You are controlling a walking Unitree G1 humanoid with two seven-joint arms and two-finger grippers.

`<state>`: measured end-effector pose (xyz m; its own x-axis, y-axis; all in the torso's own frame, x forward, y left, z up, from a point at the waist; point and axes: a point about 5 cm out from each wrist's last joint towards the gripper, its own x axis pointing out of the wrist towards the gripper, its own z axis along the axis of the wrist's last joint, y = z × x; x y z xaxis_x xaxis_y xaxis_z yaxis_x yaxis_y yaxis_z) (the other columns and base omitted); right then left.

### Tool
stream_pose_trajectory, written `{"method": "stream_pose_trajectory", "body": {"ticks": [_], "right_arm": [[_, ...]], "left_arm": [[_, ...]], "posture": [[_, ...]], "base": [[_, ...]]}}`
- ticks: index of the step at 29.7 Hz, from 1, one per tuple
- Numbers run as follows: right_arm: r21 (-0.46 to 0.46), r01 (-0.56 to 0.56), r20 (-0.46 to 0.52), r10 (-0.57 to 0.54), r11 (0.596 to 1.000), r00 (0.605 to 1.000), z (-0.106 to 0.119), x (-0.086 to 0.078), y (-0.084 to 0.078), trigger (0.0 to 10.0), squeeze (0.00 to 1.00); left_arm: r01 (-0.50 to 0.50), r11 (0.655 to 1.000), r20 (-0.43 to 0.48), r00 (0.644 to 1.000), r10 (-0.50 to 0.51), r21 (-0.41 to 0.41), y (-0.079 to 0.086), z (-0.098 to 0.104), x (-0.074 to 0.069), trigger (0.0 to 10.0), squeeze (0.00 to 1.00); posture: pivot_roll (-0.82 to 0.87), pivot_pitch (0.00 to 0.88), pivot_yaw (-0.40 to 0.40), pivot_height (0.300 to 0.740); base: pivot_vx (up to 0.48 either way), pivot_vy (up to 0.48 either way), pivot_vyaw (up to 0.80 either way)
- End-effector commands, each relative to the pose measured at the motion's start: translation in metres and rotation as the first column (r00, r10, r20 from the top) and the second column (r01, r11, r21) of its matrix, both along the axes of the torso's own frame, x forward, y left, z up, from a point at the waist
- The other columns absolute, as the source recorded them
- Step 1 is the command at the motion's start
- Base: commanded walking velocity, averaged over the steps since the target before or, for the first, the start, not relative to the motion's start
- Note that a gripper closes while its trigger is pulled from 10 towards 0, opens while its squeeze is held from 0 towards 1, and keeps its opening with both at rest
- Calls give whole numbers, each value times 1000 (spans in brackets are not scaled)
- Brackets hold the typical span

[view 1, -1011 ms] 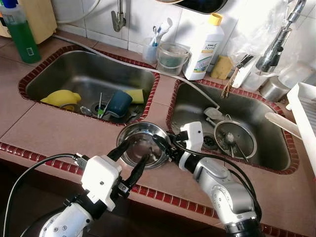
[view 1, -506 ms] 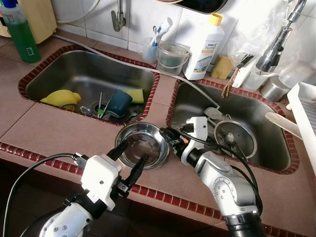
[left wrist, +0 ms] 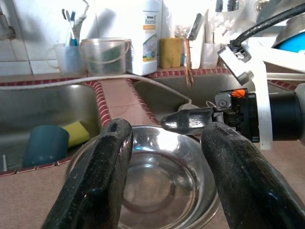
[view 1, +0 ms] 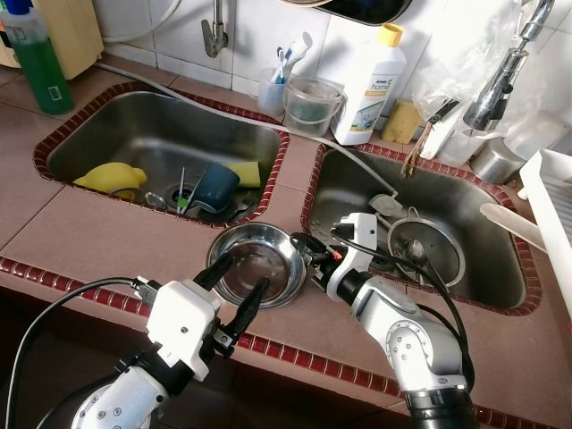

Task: Kitchen organization

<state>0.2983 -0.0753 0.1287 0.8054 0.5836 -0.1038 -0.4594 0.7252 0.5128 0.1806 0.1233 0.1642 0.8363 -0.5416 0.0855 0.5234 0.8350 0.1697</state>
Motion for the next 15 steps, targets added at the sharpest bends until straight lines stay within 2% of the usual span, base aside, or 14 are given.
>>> {"method": "stream_pose_trajectory", "body": {"ticks": [1, 3, 5, 7, 12, 15], "right_arm": [[8, 21, -2, -21, 1000, 1000, 2, -1, -5, 0, 0], [17, 21, 15, -21, 1000, 1000, 4, -1, -5, 0, 0], [98, 17, 100, -27, 995, 995, 18, -2, -7, 0, 0], [167, 24, 129, -46, 986, 991, 27, -1, -10, 0, 0], [205, 40, 178, -77, 978, 981, 37, 1, -15, 0, 0], [223, 48, 177, -89, 974, 980, 38, 2, -17, 0, 0]], "left_arm": [[27, 1000, 19, 999, -27, -9, -5, 5, -2, 10000, 0], [27, 1000, 20, 999, -26, -9, -5, 5, -2, 10000, 0], [23, 1000, 22, 999, -23, -10, -5, 5, -1, 10000, 0], [22, 1000, 23, 999, -22, -11, -4, 5, -1, 10000, 0], [1, 999, 24, 1000, 0, -33, -2, 7, 3, 10000, 0], [0, 999, 27, 1000, 1, -36, -3, 8, 4, 10000, 0]], "posture": [[-23, 130, -163, 732], [-22, 126, -164, 732], [-22, 126, -165, 732], [-22, 126, -164, 732], [-25, 124, -161, 732], [-26, 122, -160, 732]], "base": [[0, 0, 0], [0, 0, 0], [0, 0, 0], [0, 0, 0], [0, 0, 0], [0, 0, 0]]}}
